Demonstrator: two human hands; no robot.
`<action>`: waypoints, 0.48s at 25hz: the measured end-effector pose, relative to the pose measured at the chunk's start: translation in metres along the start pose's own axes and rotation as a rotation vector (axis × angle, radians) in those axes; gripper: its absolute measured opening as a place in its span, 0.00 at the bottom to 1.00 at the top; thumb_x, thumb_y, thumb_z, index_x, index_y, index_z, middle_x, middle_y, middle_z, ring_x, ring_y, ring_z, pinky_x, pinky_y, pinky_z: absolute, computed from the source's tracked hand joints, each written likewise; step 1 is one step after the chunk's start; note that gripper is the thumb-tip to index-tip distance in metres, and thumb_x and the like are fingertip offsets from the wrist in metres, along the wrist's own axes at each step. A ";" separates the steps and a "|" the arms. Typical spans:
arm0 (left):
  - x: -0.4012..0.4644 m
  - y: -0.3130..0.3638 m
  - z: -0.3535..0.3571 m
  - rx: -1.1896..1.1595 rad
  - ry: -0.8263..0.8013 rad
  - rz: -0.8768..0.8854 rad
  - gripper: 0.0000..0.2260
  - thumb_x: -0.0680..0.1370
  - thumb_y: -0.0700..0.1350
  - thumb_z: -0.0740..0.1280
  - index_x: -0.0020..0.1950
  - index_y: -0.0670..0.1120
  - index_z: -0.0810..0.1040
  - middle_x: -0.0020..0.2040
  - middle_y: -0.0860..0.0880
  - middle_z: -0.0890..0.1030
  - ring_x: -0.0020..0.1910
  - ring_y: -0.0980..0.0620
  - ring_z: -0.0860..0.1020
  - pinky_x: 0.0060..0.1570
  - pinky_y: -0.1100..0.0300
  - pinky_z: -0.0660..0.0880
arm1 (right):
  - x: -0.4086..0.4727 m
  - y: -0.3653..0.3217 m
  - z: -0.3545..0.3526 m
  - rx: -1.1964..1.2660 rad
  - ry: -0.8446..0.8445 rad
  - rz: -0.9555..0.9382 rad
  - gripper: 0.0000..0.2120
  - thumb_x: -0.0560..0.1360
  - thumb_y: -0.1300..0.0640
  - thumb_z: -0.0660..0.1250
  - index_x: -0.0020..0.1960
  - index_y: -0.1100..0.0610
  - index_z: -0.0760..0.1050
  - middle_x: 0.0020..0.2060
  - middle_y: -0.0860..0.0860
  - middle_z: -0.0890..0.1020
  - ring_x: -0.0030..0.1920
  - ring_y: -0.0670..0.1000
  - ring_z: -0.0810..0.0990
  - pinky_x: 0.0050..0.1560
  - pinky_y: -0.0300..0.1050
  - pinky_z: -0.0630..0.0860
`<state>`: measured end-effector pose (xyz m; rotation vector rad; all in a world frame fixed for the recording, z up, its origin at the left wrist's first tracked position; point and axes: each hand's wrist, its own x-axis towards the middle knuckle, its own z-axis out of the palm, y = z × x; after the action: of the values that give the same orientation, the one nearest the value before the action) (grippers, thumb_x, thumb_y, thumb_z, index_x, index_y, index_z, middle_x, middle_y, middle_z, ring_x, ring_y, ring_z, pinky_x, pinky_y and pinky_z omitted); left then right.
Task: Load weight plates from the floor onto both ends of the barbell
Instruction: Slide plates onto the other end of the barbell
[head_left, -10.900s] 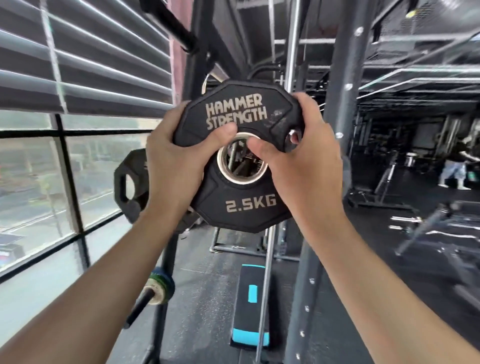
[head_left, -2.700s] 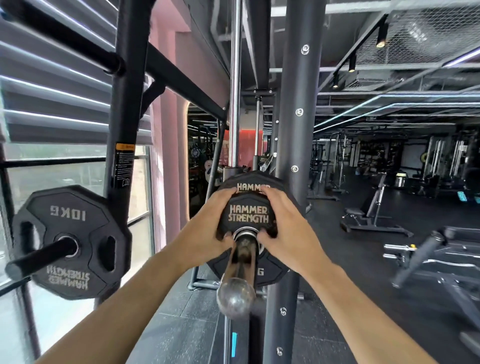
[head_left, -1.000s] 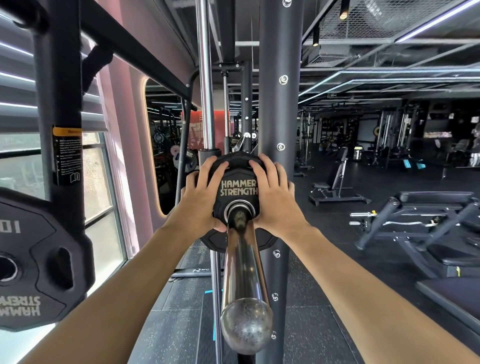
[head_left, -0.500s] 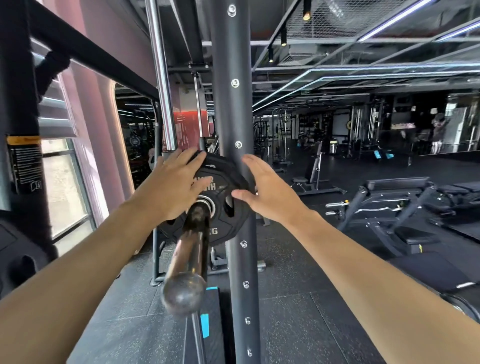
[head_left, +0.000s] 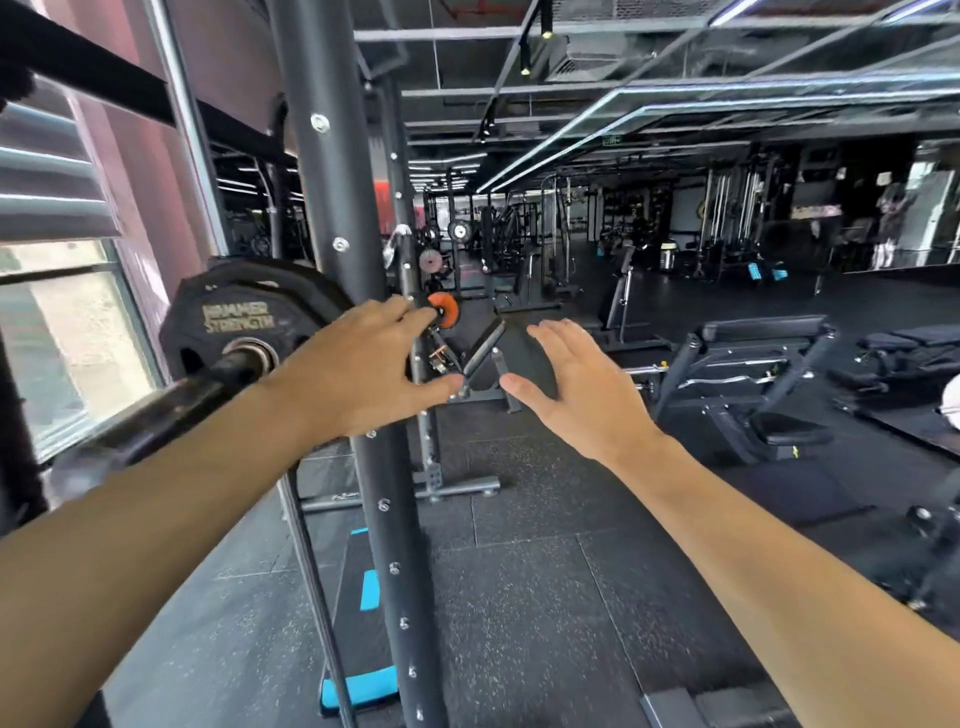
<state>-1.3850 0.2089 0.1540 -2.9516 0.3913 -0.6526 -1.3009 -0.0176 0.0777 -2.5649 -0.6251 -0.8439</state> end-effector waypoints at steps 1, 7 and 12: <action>0.002 0.012 0.007 0.016 0.007 0.009 0.47 0.71 0.76 0.49 0.80 0.45 0.61 0.73 0.47 0.69 0.73 0.46 0.66 0.73 0.53 0.61 | -0.007 0.008 -0.001 -0.006 -0.014 0.003 0.43 0.74 0.26 0.46 0.78 0.54 0.63 0.77 0.50 0.65 0.79 0.51 0.57 0.73 0.59 0.66; 0.033 0.072 0.070 -0.093 0.043 0.038 0.42 0.74 0.74 0.55 0.78 0.47 0.64 0.73 0.50 0.70 0.73 0.49 0.66 0.72 0.57 0.59 | -0.037 0.066 -0.012 -0.022 -0.070 0.067 0.39 0.75 0.29 0.49 0.76 0.54 0.65 0.75 0.49 0.68 0.78 0.50 0.59 0.72 0.56 0.66; 0.067 0.093 0.140 -0.212 -0.003 0.002 0.46 0.71 0.77 0.50 0.79 0.48 0.63 0.76 0.49 0.66 0.76 0.48 0.63 0.75 0.53 0.59 | -0.042 0.111 0.023 -0.015 -0.144 0.103 0.36 0.77 0.31 0.53 0.76 0.53 0.65 0.73 0.47 0.69 0.76 0.49 0.63 0.68 0.55 0.69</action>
<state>-1.2879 0.1059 0.0409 -3.1497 0.4918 -0.6444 -1.2637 -0.1121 0.0116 -2.6631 -0.5245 -0.6376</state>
